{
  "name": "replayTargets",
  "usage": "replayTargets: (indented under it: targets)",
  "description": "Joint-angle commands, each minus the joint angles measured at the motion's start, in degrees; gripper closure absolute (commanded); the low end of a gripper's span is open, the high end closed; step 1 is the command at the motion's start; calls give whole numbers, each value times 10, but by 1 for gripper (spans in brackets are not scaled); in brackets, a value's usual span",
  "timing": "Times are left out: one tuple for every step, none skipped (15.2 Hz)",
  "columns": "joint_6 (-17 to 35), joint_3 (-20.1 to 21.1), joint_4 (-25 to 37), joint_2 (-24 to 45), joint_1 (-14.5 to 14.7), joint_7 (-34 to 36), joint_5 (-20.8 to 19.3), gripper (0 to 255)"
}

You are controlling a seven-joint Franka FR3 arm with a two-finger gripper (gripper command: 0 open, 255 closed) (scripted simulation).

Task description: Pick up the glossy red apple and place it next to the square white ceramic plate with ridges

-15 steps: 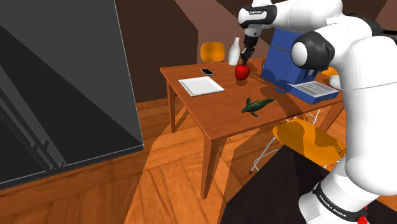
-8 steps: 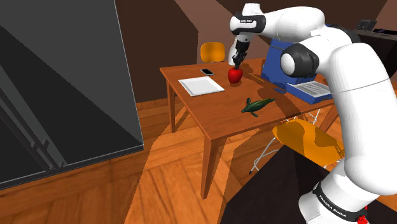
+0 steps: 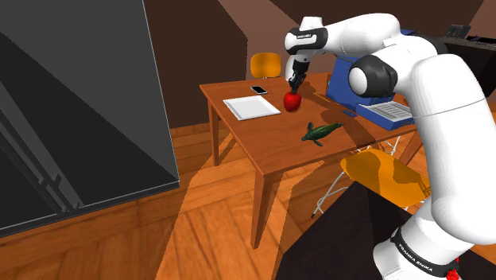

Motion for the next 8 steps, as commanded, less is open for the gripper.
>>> replayTargets:
  targets:
    - [15,1,-15,0,3,-2,1,255]
    - [22,1,-21,1,3,-3,2,255]
    - [22,1,-21,1,3,-3,2,255]
    - [22,1,-21,1,3,-3,2,255]
    - [22,1,-21,1,3,-3,2,255]
    - [22,1,-21,1,3,-3,2,255]
    - [22,1,-21,1,3,-3,2,255]
    - [22,1,-21,1,3,-3,2,255]
